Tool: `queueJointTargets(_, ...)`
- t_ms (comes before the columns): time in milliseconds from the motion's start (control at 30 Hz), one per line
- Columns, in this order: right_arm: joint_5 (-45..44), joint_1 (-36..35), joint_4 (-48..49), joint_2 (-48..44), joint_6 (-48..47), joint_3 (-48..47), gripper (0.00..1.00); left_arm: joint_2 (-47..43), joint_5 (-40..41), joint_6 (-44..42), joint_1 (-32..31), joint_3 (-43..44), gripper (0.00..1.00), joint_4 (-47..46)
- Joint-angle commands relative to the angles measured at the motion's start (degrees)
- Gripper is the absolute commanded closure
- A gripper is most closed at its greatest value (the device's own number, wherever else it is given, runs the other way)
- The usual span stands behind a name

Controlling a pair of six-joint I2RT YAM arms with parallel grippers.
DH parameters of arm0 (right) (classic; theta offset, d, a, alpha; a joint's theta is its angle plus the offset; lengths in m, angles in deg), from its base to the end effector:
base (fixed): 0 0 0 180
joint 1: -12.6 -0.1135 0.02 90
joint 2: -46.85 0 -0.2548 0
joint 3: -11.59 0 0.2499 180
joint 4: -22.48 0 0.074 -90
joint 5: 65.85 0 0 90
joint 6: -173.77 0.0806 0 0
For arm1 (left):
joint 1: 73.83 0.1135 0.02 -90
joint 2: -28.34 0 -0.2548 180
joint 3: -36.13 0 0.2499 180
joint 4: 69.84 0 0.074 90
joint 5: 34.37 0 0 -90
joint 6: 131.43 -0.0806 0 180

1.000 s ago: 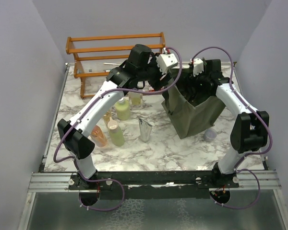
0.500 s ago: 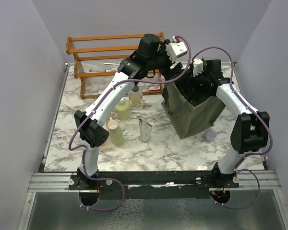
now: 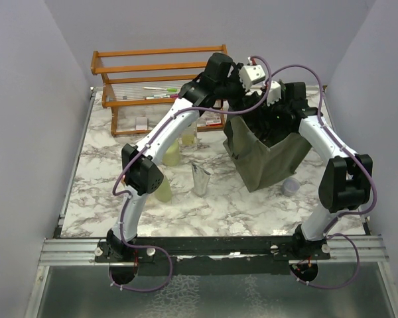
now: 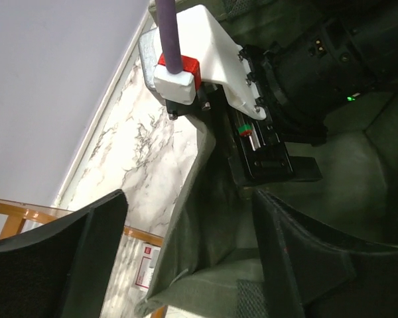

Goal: Place the personal care products into the canvas bag
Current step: Place the care product in the canvas bag.

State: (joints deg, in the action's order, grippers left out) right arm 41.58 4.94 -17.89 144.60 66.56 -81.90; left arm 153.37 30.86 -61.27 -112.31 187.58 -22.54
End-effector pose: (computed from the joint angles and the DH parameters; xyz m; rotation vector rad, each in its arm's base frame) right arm 0.4041 0.0787 0.2414 -0.6437 2.2299 0.2732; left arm 0.3920 -0.3547 0.3809 1.1953 1.5432 -0.6335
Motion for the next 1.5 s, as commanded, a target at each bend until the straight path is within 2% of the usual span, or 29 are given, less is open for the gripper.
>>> queueJointTargets(0, 2.41, -0.04, 4.79, -5.05, 0.34, -1.06, 0.84, 2.07, 1.2, 1.44, -0.09, 2.93, 0.27, -2.31)
queueJointTargets(333, 2.93, -0.07, 5.29, -5.88, 0.25, -0.34, 0.84, 2.58, 5.67, 5.28, -0.02, 0.51, 0.71, -4.68)
queueJointTargets(633, 2.26, -0.03, 6.37, -6.44, -0.61, 1.42, 0.84, 2.67, 13.34, 8.19, -0.02, -1.58, 0.96, -5.61)
queueJointTargets(833, 1.3, 0.02, 6.01, -5.64, -1.14, 1.49, 0.84, 2.67, 14.99, 9.29, -0.01, -2.11, 1.0, -5.99)
queueJointTargets(1233, -1.88, -0.07, 4.26, -0.54, -0.8, -2.81, 0.84, 2.46, 10.36, 11.43, -0.02, -1.75, 1.0, -6.21)
queueJointTargets(1467, -0.55, -0.07, 5.72, 0.63, 0.4, -3.29, 0.77, 2.82, 8.84, 12.13, -0.02, -2.03, 1.0, -6.66)
